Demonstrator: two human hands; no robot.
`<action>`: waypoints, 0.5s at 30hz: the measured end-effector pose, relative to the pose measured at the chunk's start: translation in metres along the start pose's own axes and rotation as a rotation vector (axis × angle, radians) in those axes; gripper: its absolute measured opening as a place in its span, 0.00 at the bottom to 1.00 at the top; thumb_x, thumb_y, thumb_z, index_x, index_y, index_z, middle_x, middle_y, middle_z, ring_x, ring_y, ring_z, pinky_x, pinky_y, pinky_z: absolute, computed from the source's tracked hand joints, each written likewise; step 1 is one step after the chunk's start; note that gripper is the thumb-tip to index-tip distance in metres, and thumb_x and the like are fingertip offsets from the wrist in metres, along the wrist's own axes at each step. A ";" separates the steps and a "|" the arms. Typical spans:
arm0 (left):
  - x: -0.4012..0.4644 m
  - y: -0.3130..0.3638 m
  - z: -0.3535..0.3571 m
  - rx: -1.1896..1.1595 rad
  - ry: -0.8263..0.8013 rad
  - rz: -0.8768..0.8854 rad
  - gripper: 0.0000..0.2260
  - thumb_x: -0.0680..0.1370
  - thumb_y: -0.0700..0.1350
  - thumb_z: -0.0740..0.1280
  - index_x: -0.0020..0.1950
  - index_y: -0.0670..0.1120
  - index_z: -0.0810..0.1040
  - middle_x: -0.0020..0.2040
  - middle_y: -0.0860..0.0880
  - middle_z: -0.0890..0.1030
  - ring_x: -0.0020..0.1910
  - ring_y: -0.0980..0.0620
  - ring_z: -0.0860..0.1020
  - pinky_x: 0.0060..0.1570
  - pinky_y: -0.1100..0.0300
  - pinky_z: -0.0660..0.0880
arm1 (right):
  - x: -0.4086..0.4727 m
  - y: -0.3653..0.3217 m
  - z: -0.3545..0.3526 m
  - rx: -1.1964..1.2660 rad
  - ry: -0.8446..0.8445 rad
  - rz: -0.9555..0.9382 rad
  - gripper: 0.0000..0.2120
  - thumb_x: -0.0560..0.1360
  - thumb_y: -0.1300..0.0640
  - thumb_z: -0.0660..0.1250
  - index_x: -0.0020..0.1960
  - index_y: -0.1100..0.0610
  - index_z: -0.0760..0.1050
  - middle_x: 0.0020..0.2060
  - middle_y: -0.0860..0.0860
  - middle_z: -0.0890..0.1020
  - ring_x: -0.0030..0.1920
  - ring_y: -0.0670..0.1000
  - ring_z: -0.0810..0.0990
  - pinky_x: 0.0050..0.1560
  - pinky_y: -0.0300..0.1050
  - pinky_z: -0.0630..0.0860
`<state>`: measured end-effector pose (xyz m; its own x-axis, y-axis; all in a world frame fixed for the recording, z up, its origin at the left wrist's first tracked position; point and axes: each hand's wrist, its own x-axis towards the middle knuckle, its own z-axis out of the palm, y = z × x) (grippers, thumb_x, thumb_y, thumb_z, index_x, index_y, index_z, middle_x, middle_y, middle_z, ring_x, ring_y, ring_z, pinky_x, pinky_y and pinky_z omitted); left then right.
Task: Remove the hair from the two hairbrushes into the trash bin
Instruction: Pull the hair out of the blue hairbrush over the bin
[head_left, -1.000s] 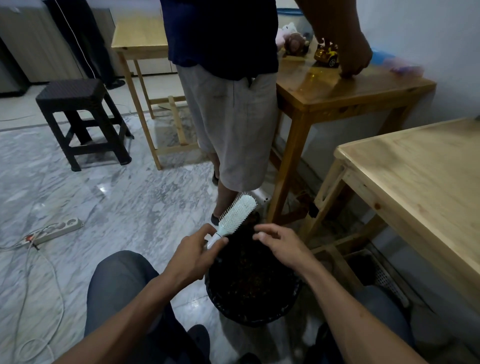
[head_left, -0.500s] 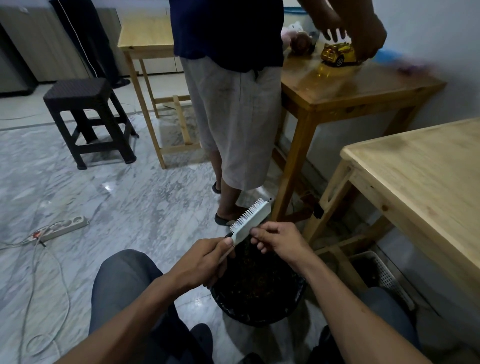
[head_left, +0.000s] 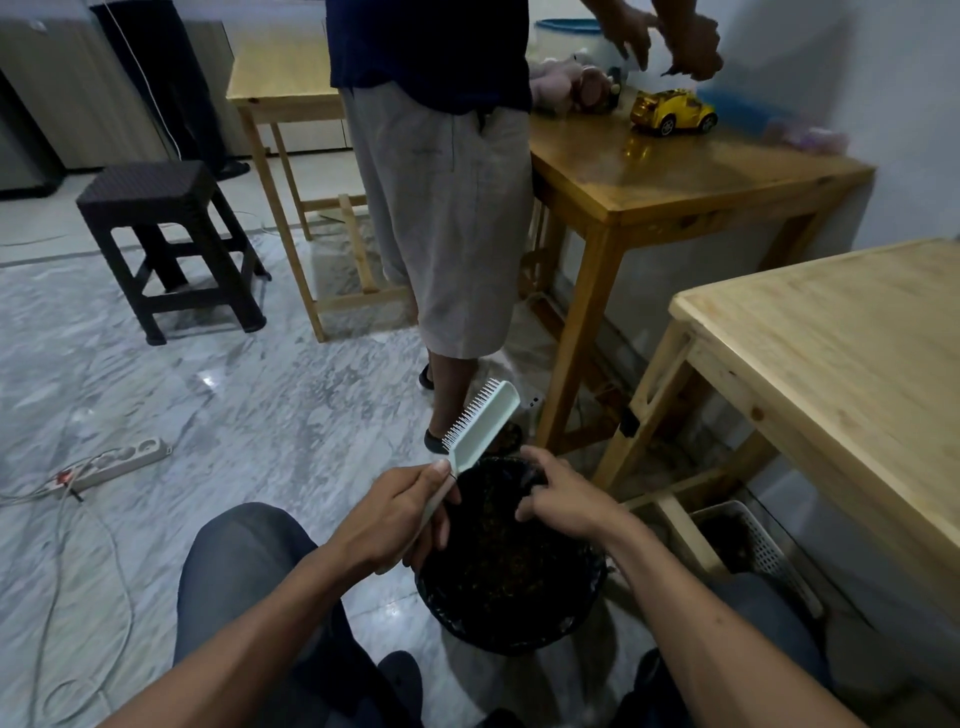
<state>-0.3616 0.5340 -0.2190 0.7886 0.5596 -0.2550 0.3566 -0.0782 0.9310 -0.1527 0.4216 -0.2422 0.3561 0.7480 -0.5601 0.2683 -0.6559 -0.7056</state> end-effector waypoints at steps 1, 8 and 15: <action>0.001 0.000 0.000 0.004 -0.005 0.002 0.23 0.86 0.54 0.53 0.48 0.38 0.79 0.31 0.37 0.81 0.22 0.43 0.74 0.27 0.55 0.71 | 0.001 -0.002 0.000 0.060 0.020 -0.036 0.49 0.68 0.55 0.76 0.81 0.40 0.54 0.79 0.49 0.59 0.75 0.56 0.69 0.72 0.56 0.72; 0.002 -0.002 0.000 0.056 -0.090 0.013 0.23 0.85 0.56 0.54 0.46 0.41 0.79 0.33 0.36 0.82 0.20 0.44 0.73 0.28 0.53 0.71 | -0.002 -0.007 0.005 0.341 0.001 -0.276 0.37 0.73 0.62 0.78 0.77 0.48 0.66 0.65 0.45 0.79 0.58 0.43 0.82 0.49 0.41 0.82; 0.004 -0.006 -0.005 -0.203 -0.240 -0.019 0.26 0.84 0.54 0.55 0.47 0.30 0.75 0.31 0.34 0.78 0.17 0.48 0.70 0.21 0.61 0.66 | -0.002 0.005 0.016 0.528 0.134 -0.263 0.04 0.80 0.61 0.71 0.49 0.55 0.85 0.36 0.51 0.87 0.34 0.45 0.80 0.37 0.35 0.78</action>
<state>-0.3634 0.5407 -0.2246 0.8872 0.3465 -0.3045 0.2840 0.1100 0.9525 -0.1666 0.4184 -0.2514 0.4571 0.8365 -0.3023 -0.1055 -0.2866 -0.9522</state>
